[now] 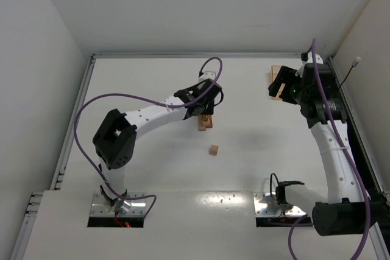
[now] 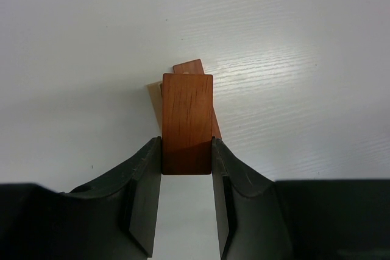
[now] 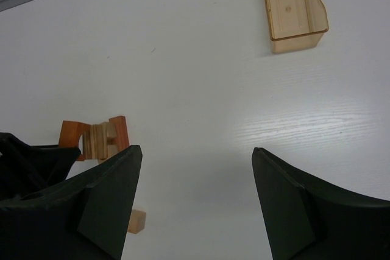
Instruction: Build the wood block tower
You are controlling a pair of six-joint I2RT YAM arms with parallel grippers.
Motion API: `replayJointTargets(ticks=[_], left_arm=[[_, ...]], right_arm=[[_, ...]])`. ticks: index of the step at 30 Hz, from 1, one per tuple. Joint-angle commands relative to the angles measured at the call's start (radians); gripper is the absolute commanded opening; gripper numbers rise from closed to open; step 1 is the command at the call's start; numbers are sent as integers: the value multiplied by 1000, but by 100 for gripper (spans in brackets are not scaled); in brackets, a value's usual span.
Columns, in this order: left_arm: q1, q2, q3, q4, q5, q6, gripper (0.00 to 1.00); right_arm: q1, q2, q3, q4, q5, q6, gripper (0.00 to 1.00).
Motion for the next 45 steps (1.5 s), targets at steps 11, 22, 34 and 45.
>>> replayJointTargets(ticks=[11, 22, 34, 45], left_arm=[[-10, 15, 40, 18, 6, -6, 0], [-10, 34, 40, 18, 15, -6, 0], [-10, 52, 40, 18, 15, -6, 0], [0, 52, 59, 18, 6, -6, 0]], right_arm=[[-4, 12, -10, 32, -25, 9, 70], [-4, 21, -10, 41, -25, 9, 70], [-4, 21, -20, 41, -43, 9, 70], [-4, 30, -38, 51, -61, 9, 70]])
